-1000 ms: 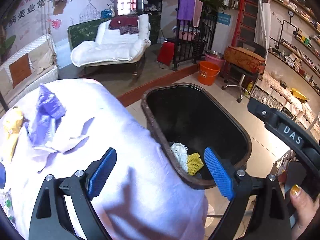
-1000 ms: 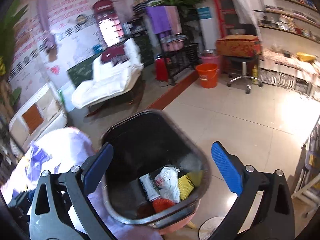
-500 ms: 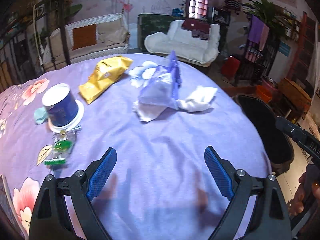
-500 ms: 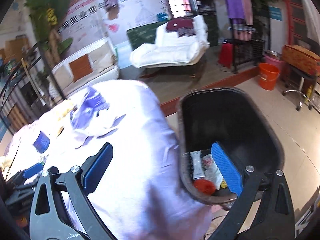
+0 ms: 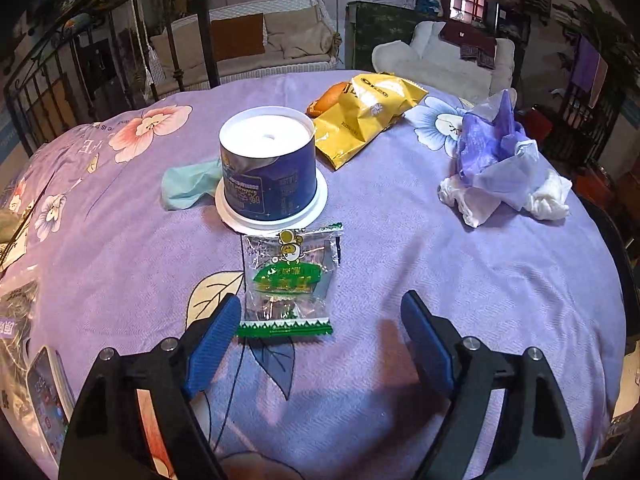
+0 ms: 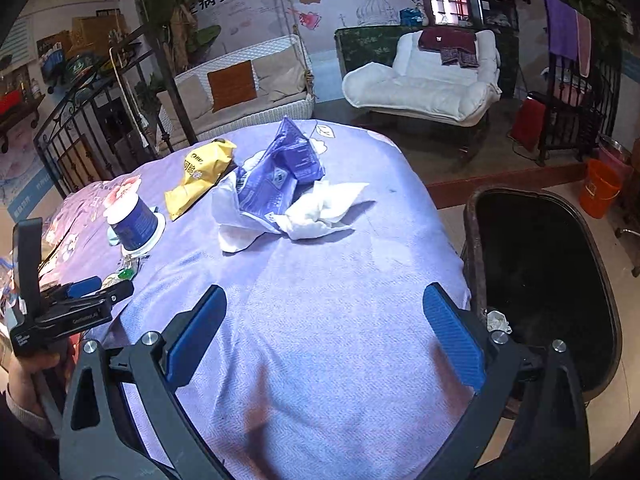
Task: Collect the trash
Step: 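Bring both tools back over the bed toward the remaining trash, then grasp the clear candy wrapper with left tool while right grasps the white tissue, then drop the white tissue into the bin with right tool while left holds the wrapper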
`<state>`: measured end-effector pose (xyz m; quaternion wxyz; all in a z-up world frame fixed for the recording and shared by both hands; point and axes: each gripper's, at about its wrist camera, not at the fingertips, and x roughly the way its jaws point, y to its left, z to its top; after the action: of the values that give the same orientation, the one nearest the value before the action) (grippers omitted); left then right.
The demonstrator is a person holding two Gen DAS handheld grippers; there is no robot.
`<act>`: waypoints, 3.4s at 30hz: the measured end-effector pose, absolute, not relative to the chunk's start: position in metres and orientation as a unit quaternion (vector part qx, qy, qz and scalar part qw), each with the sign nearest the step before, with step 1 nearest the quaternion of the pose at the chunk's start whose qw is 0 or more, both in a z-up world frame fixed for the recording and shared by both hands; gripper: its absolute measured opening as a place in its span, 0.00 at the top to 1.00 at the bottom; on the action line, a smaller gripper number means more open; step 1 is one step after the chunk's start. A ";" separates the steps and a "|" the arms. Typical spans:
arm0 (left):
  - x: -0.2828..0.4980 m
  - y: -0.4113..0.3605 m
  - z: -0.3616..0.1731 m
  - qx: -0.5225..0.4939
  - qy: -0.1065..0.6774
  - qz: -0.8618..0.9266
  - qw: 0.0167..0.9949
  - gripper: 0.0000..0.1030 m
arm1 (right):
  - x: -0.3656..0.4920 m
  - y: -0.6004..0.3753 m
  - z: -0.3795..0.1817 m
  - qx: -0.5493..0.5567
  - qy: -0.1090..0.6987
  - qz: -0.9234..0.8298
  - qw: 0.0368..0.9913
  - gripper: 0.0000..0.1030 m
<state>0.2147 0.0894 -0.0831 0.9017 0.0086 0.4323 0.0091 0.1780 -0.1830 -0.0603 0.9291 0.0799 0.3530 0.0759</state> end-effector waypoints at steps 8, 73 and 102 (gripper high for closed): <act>0.241 0.099 -0.095 0.012 0.457 0.013 0.889 0.41 | 0.187 -0.170 -0.058 0.059 0.362 0.095 0.925 0.06; 0.159 0.010 -0.057 -0.055 0.371 -0.112 0.920 0.88 | 0.213 -0.235 -0.056 0.102 0.340 0.017 0.935 0.87; 0.172 -0.121 -0.047 0.049 0.345 -0.248 0.904 0.88 | 0.193 -0.353 -0.123 0.185 0.405 -0.210 0.871 0.41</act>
<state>0.1716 -0.1206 -0.0467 0.9039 0.0485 0.3452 -0.2480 0.1931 -0.3527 -0.1232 0.8706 0.1848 0.4048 -0.2098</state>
